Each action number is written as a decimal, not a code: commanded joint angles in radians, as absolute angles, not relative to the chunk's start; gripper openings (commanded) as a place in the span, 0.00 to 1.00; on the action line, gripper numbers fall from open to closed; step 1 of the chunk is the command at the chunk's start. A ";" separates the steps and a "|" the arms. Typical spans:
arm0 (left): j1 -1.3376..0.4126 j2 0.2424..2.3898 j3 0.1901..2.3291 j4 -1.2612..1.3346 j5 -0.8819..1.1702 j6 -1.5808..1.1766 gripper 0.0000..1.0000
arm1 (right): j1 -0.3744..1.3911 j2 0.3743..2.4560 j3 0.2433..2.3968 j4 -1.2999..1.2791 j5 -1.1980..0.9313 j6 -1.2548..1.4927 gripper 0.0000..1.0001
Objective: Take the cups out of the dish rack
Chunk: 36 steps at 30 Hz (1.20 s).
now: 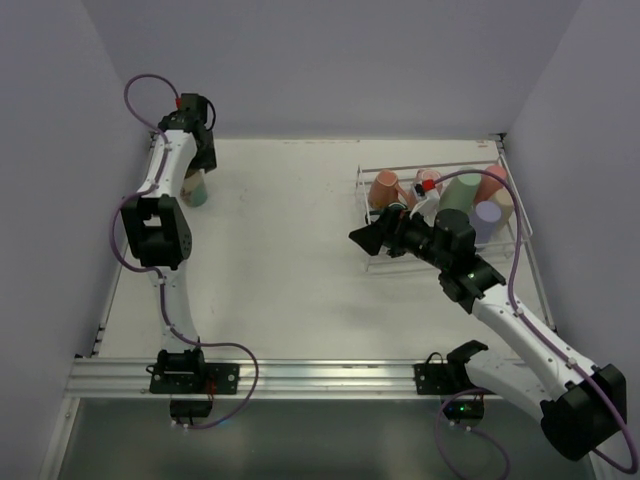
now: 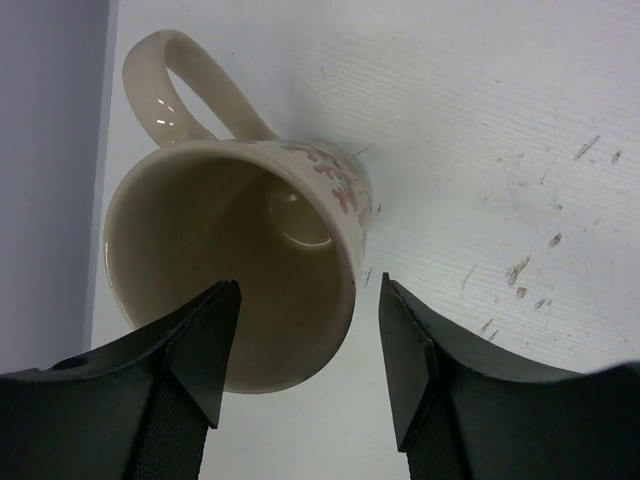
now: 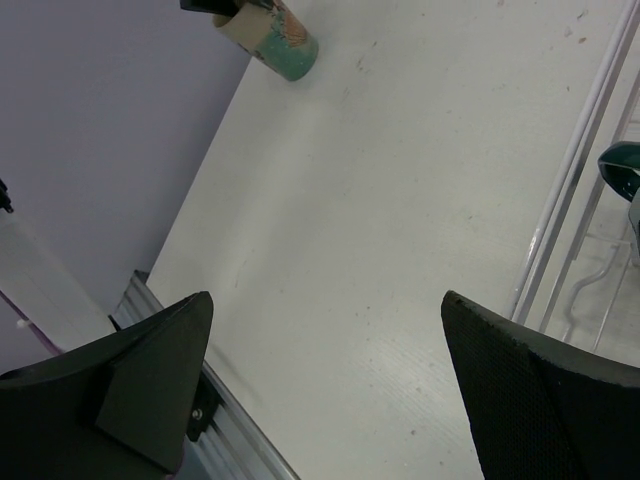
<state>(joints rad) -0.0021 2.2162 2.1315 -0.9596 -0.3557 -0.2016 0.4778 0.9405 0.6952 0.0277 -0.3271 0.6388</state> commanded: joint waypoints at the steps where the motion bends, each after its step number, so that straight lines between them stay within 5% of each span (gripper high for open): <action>1: 0.000 2.132 2.164 -0.914 -0.364 -0.193 0.65 | 0.480 0.914 0.715 0.017 -0.273 0.607 0.99; 5: 0.000 2.043 2.149 -0.852 -0.321 -0.238 0.86 | 0.482 0.904 0.750 -0.046 -0.226 0.577 0.99; 8: 0.000 1.947 2.120 -0.776 -0.256 -0.273 0.92 | 0.480 0.885 0.781 -0.109 -0.142 0.545 0.99; 16: -0.035 1.567 1.884 -0.510 -0.023 -0.351 0.95 | 0.482 0.928 0.836 -0.213 0.122 0.465 0.99; 28: -0.279 0.909 0.972 -0.137 0.400 -0.423 1.00 | 0.479 1.192 0.985 -0.256 0.365 0.410 0.98; 36: -0.279 0.732 0.701 -0.133 0.419 -0.357 1.00 | 0.480 1.336 1.054 -0.278 0.442 0.413 0.99</action>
